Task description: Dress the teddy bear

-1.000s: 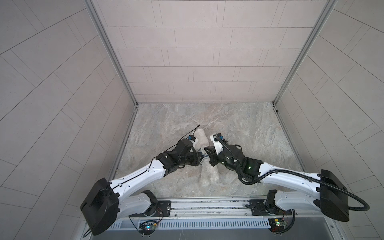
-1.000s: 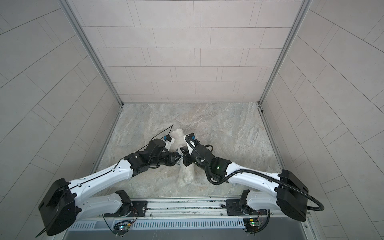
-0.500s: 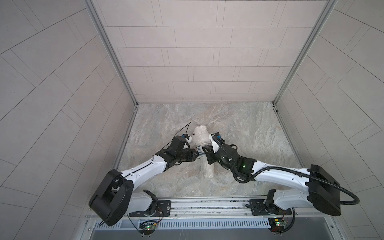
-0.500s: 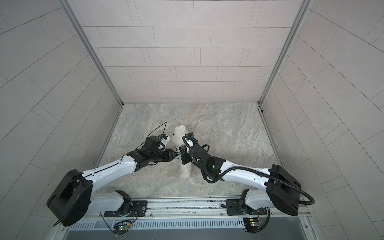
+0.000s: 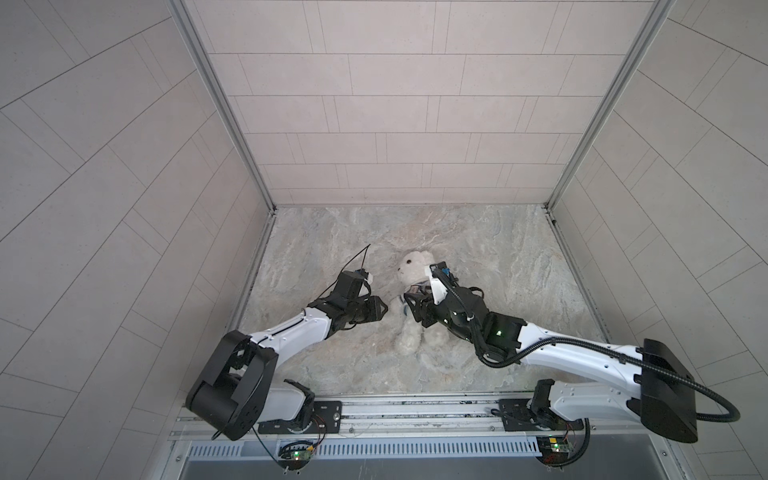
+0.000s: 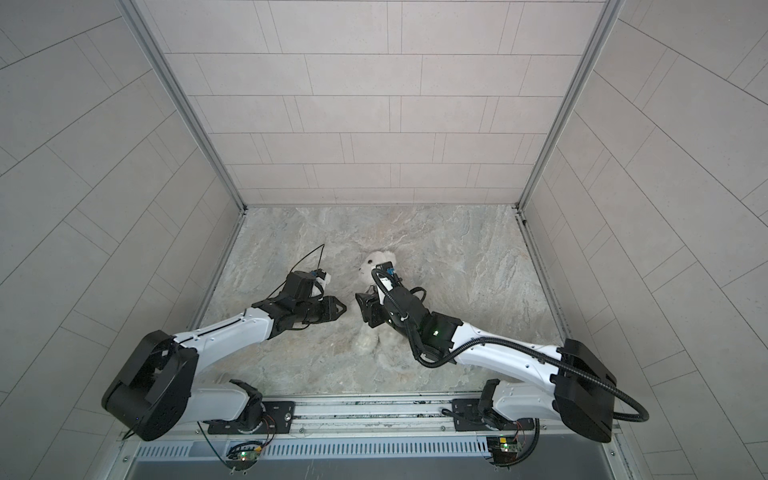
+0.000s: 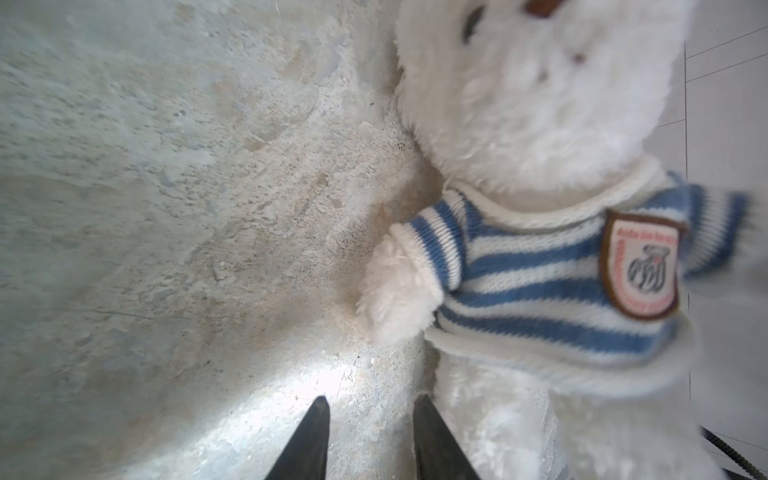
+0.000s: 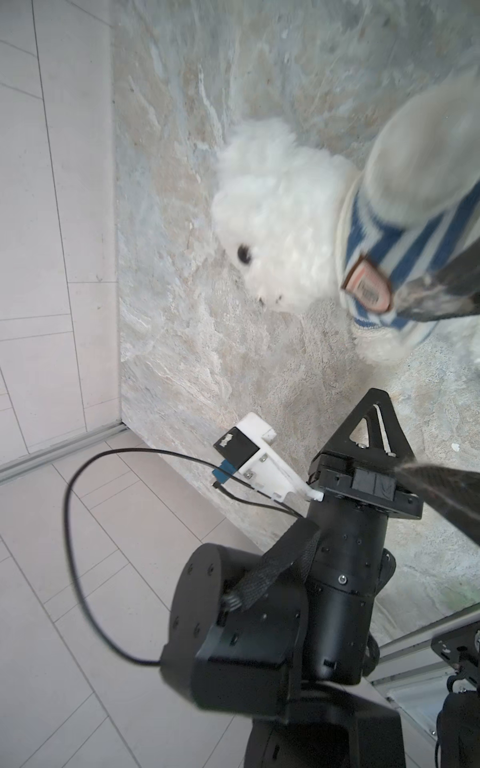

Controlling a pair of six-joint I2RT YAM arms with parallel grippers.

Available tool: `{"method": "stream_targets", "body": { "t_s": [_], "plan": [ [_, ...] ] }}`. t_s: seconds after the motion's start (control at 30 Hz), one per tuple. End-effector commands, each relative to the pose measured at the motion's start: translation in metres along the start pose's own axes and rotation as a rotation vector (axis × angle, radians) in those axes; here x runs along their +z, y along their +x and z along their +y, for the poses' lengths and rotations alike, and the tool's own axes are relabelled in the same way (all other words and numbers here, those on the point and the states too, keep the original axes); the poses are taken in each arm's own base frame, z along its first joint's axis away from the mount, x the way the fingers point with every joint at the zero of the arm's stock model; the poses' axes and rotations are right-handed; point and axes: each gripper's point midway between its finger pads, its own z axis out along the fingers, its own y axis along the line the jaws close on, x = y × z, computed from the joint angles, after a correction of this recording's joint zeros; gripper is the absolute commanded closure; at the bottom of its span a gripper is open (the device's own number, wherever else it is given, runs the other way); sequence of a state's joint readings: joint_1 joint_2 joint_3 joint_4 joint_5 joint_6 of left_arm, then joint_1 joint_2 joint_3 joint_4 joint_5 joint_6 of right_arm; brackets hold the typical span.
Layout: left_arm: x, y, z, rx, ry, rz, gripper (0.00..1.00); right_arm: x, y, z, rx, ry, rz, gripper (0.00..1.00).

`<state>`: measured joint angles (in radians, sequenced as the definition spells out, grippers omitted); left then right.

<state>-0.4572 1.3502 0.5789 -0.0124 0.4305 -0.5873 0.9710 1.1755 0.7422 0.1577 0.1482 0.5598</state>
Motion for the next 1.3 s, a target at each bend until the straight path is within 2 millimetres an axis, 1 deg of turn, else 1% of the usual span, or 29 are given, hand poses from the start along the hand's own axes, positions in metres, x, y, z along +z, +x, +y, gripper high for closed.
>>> {"method": "stream_targets", "body": {
  "t_s": [0.0,0.1,0.17,0.27,0.37,0.4,0.47,0.53,0.57,0.6,0.63,0.67,0.83,0.93,1.03,1.17,1.27],
  "plan": [
    [0.002,-0.001,0.002,0.003,0.007,-0.003,0.62,-0.016,0.0,-0.028,-0.017,0.102,0.019,0.39],
    [0.003,0.0,0.002,-0.001,0.006,0.001,0.62,-0.026,-0.001,-0.052,-0.019,0.179,0.024,0.38],
    [0.002,-0.001,-0.001,0.002,0.023,-0.002,0.62,-0.031,0.003,-0.07,0.015,0.225,0.03,0.36],
    [-0.003,-0.005,-0.008,0.016,0.04,-0.015,0.6,-0.038,0.011,-0.091,0.055,0.262,0.038,0.3],
    [-0.009,-0.008,-0.016,0.034,0.055,-0.022,0.58,-0.042,0.018,-0.105,0.066,0.287,0.059,0.25],
    [-0.01,-0.009,-0.019,0.038,0.063,-0.023,0.57,-0.042,0.018,-0.109,0.071,0.291,0.058,0.25],
    [-0.012,-0.01,-0.027,0.049,0.084,-0.023,0.56,-0.041,0.028,-0.119,0.076,0.299,0.081,0.24],
    [-0.014,-0.013,-0.035,0.053,0.107,-0.031,0.55,-0.036,0.027,-0.119,0.074,0.278,0.087,0.26],
    [-0.016,-0.016,-0.04,0.053,0.124,-0.038,0.53,-0.032,0.025,-0.115,0.066,0.257,0.095,0.26],
    [-0.017,-0.018,-0.044,0.05,0.141,-0.045,0.5,-0.028,0.028,-0.114,0.053,0.245,0.115,0.27],
    [-0.018,-0.021,-0.048,0.049,0.157,-0.05,0.47,-0.024,0.015,-0.105,0.042,0.218,0.1,0.27],
    [-0.019,-0.024,-0.053,0.047,0.172,-0.053,0.45,-0.018,0.013,-0.1,0.033,0.194,0.107,0.28],
    [-0.012,-0.038,-0.069,0.002,0.245,-0.055,0.44,0.015,0.014,-0.083,0.011,0.115,0.163,0.35],
    [-0.004,-0.043,-0.07,-0.026,0.257,-0.054,0.45,0.029,0.019,-0.077,0.011,0.088,0.191,0.38],
    [0.003,-0.043,-0.072,-0.043,0.273,-0.043,0.45,0.037,0.025,-0.077,0.003,0.09,0.213,0.4],
    [0.014,-0.044,-0.076,-0.043,0.279,-0.015,0.48,0.045,0.038,-0.077,-0.035,0.104,0.272,0.42],
    [0.022,-0.044,-0.072,-0.057,0.267,-0.007,0.5,0.044,0.047,-0.076,-0.083,0.14,0.323,0.47]
  ]
}}
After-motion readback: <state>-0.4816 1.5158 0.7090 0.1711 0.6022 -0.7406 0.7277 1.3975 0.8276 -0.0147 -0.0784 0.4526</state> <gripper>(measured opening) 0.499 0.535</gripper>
